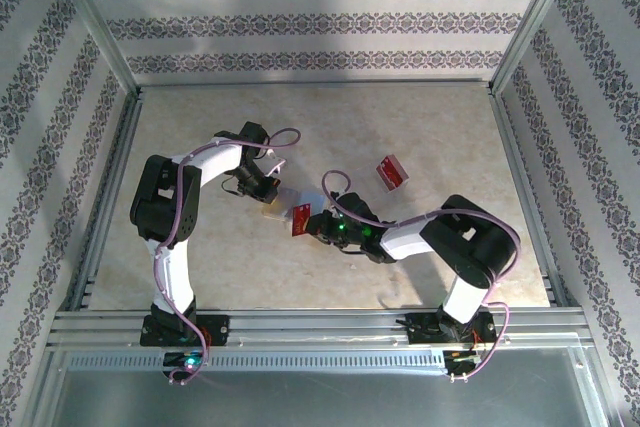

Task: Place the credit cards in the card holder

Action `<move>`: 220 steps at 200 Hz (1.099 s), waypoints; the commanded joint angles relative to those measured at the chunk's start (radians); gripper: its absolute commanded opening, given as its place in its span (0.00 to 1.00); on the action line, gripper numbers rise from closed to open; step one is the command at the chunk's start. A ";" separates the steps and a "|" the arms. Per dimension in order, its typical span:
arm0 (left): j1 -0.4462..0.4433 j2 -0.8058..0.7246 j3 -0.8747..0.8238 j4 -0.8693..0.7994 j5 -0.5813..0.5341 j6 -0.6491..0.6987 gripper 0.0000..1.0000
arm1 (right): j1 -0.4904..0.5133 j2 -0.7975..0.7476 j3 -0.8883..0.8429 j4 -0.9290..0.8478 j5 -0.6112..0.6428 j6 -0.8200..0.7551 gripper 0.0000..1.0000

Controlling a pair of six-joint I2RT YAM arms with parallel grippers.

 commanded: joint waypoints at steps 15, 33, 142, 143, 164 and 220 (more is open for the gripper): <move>0.006 0.020 -0.004 -0.026 -0.008 -0.003 0.00 | 0.006 0.003 0.004 0.044 0.001 0.012 0.00; 0.007 0.023 0.000 -0.028 -0.006 0.003 0.00 | 0.001 0.021 -0.001 0.064 -0.014 0.025 0.00; 0.005 0.026 0.003 -0.032 -0.019 0.002 0.00 | 0.009 -0.078 -0.013 -0.021 0.012 -0.010 0.00; 0.005 0.026 0.004 -0.033 -0.018 0.002 0.00 | 0.010 -0.078 -0.013 -0.021 0.014 -0.010 0.00; 0.004 0.026 -0.001 -0.026 -0.009 0.002 0.00 | 0.013 -0.042 -0.003 -0.014 0.005 -0.009 0.00; 0.005 0.017 -0.005 -0.023 -0.009 0.003 0.00 | 0.014 0.041 0.008 0.048 -0.022 0.027 0.00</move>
